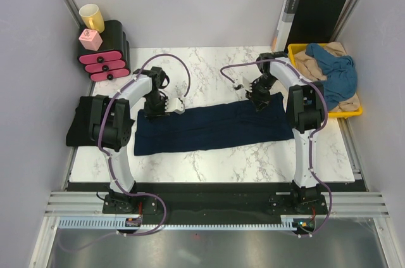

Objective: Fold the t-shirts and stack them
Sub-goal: Fold the other side of the tshirt into a rectangle

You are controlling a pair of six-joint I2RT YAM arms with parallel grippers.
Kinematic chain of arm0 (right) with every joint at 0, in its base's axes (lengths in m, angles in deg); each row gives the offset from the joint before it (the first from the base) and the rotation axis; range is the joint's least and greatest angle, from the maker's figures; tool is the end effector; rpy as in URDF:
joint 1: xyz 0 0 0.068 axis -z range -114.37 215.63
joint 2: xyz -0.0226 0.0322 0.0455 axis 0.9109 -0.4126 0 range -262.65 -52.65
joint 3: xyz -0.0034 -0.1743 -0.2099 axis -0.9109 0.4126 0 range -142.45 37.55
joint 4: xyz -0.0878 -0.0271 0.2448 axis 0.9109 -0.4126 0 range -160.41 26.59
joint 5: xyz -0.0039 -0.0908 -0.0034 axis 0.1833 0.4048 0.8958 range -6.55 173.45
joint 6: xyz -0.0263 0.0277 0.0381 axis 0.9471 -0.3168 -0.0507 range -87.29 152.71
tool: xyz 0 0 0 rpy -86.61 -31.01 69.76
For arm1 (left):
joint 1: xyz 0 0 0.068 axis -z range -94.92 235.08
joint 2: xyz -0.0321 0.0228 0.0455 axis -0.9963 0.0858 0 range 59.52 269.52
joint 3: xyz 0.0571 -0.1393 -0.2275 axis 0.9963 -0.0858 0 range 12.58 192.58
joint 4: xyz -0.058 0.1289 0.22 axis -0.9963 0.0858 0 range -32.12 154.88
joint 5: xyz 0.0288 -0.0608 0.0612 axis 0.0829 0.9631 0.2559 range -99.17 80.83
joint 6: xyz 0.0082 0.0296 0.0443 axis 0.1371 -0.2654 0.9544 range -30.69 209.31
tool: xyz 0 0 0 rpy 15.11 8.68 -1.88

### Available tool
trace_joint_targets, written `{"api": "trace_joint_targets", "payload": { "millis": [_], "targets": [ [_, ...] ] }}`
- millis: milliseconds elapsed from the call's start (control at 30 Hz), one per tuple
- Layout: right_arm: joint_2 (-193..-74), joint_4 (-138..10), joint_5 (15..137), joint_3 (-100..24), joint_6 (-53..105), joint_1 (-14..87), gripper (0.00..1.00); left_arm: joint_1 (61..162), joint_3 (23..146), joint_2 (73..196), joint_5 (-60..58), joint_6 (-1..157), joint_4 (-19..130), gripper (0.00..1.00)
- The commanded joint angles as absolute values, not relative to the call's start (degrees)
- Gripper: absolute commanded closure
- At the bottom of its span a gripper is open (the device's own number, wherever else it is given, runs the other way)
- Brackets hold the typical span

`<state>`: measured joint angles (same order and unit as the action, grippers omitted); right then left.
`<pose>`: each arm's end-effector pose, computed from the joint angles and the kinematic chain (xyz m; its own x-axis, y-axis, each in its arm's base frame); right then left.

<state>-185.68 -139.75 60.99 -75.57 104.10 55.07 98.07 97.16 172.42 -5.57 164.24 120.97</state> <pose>0.4294 0.0939 0.1732 -0.1901 -0.9263 -0.3252 -0.9671 0.1197 0.2243 0.3543 -0.0840 0.1838 -0.0380 0.9978 -0.0543 0.9986 0.0359 -0.0399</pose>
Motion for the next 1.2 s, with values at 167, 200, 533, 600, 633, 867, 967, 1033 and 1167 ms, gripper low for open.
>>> {"api": "trace_joint_targets", "payload": {
  "millis": [167, 200, 533, 600, 633, 867, 967, 1033, 1167],
  "targets": [
    [-182.5, -137.2, 62.6, -77.3, 104.0, 54.9, 0.62, 98.2, 98.1, 172.3, -4.1, 162.3, 120.7, 0.65],
    [-182.6, -136.7, 62.8, -77.3, 104.2, 54.9, 0.61, 98.3, 98.2, 172.3, -4.1, 162.3, 120.7, 0.65],
    [-185.9, -131.5, 64.5, -78.3, 102.9, 55.7, 0.59, 98.4, 98.4, 172.5, -4.4, 161.8, 120.8, 0.65],
    [-186.9, -132.3, 64.7, -78.3, 103.6, 55.7, 0.60, 98.4, 98.7, 173.0, -4.7, 161.8, 120.8, 0.65],
    [-187.1, -132.7, 64.7, -78.3, 104.1, 55.7, 0.60, 98.4, 99.0, 173.1, -4.9, 161.8, 121.0, 0.65],
    [-189.3, -134.3, 64.6, -78.6, 105.0, 55.6, 0.74, 98.4, 101.3, 174.6, -4.9, 162.2, 121.6, 0.65],
    [-188.9, -134.4, 64.5, -78.5, 104.6, 55.5, 1.00, 98.5, 101.8, 175.0, -4.9, 162.3, 121.7, 0.65],
    [-188.2, -134.5, 64.4, -78.2, 104.6, 55.5, 1.00, 98.5, 102.0, 175.2, -4.9, 162.5, 121.8, 0.65],
    [-186.5, -134.5, 64.7, -78.3, 104.4, 55.6, 1.00, 98.5, 102.6, 175.7, -4.9, 162.6, 121.8, 0.66]
  ]
}}
